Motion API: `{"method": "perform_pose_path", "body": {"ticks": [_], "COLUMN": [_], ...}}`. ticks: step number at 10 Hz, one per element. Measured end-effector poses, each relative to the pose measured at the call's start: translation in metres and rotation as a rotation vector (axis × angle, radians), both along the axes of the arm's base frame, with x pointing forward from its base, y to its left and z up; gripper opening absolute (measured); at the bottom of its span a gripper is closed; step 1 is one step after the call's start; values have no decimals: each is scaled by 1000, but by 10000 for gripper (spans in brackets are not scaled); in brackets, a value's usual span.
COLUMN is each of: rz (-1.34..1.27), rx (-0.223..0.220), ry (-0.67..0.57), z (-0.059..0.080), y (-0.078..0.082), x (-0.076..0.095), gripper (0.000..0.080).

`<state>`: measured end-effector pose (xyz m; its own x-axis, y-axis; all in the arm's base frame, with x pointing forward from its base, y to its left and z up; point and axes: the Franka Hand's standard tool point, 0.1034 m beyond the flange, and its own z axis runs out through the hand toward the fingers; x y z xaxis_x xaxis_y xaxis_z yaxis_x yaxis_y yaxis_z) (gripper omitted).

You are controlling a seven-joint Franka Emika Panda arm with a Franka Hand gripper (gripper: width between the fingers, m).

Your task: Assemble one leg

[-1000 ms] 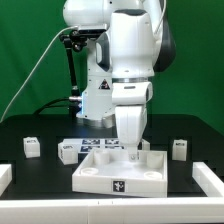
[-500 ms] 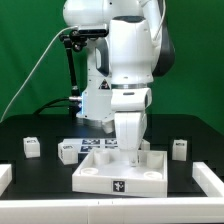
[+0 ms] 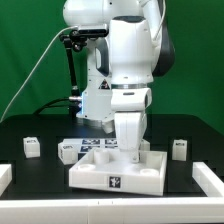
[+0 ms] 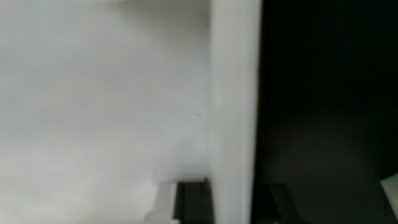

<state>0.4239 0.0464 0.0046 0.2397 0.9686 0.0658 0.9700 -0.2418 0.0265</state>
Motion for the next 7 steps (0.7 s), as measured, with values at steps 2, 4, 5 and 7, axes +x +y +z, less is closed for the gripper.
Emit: {"method": "perform_pose_path", "body": {"ticks": [2, 4, 5, 7], "rz": [0, 0, 0, 91], "rx": [0, 0, 0, -14], "ry": [0, 0, 0, 21], "z": [0, 0, 0, 0], "y": [0, 0, 0, 2], "x": [0, 0, 0, 4], "gripper": [58, 58, 58, 59]}}
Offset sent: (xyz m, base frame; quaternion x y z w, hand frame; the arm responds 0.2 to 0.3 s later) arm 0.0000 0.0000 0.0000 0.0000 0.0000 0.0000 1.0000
